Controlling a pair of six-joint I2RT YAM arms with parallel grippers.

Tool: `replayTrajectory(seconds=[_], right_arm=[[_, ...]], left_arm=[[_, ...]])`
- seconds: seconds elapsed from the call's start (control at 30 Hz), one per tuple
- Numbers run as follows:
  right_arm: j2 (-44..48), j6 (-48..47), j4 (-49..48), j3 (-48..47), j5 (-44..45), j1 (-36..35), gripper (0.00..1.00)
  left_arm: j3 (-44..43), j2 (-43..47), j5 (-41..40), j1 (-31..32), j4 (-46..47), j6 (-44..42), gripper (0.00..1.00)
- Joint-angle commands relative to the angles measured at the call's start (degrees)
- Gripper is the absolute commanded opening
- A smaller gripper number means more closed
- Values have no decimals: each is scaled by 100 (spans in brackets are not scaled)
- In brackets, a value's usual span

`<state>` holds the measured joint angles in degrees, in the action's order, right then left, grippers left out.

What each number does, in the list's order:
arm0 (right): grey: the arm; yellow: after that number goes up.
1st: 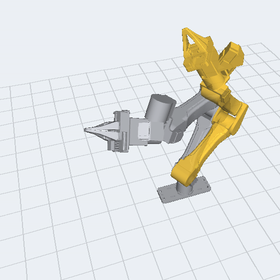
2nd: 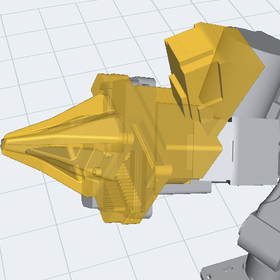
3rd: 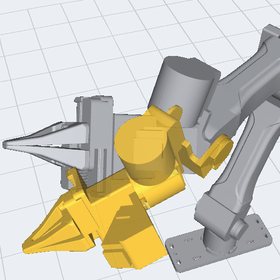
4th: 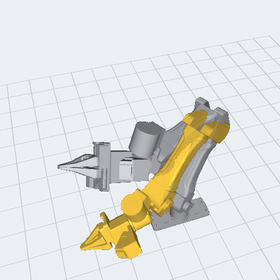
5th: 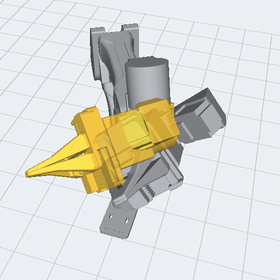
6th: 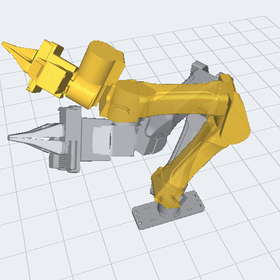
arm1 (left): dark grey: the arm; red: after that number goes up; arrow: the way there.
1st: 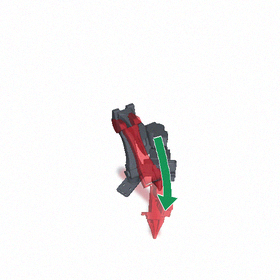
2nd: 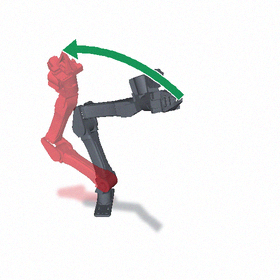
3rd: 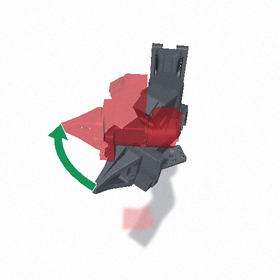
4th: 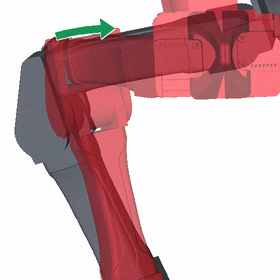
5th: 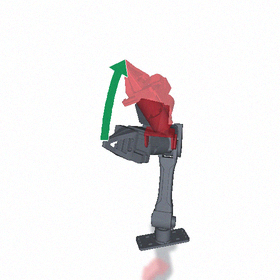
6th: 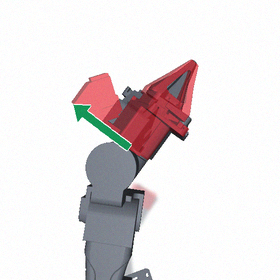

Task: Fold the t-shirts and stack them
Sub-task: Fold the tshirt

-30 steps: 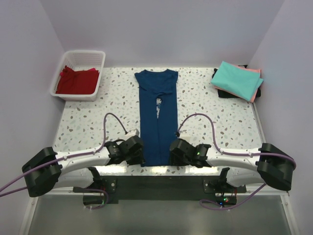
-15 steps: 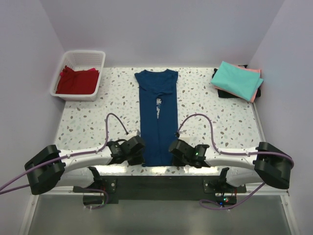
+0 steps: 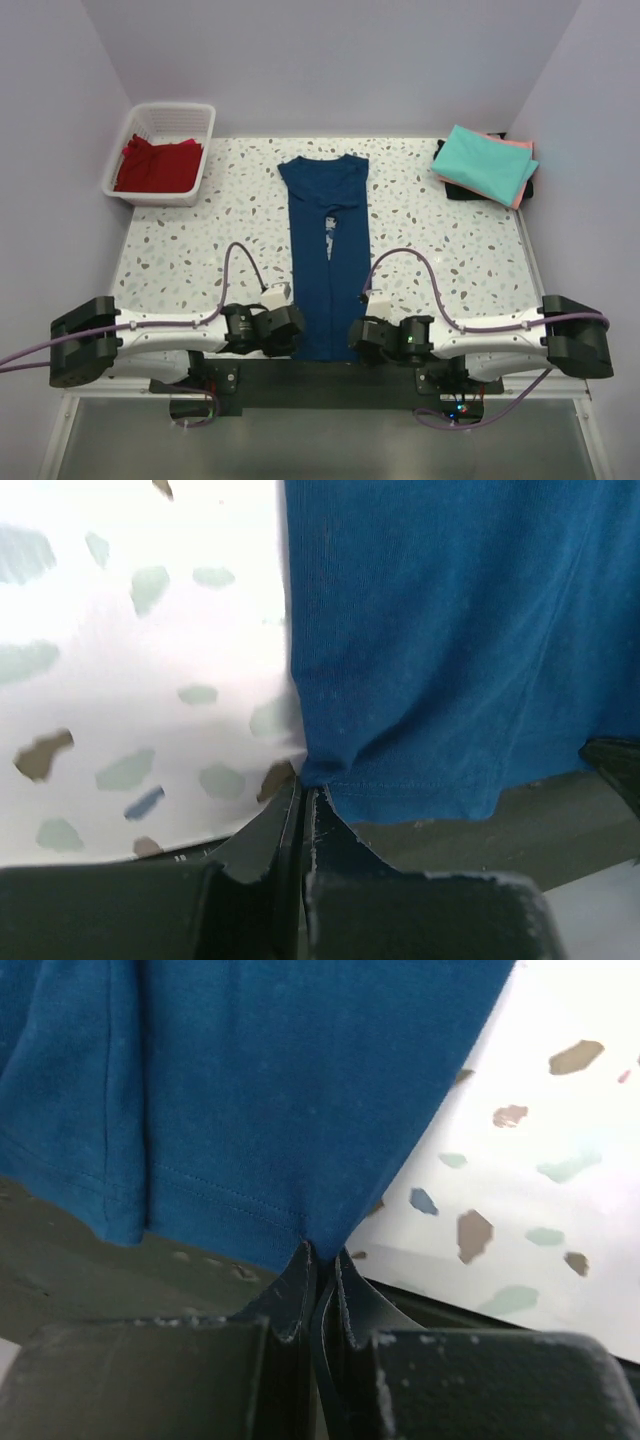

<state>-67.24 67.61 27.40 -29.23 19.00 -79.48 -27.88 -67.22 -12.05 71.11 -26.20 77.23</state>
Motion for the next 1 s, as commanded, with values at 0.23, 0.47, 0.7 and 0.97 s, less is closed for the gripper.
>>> replayTrajectory(seconds=[0.23,0.47,0.7,0.97], right_arm=[[519,498,1821,-916,1763,-551,0],[598,261,2533,-1594,2546,-560,0],[467,-29,2762,-1980,3478,-481,0],[274,-1650,1455,-2113,3892,378,0]], left_arm=[[-876,51,-1492,1071,-1476,1189,0],[-1606,131,-2475,1071,-2098,1127,0],[-2555,-405,-3382,774,-2856,1382,0],[-3057,-827,-3734,-88,-2374,304,0]])
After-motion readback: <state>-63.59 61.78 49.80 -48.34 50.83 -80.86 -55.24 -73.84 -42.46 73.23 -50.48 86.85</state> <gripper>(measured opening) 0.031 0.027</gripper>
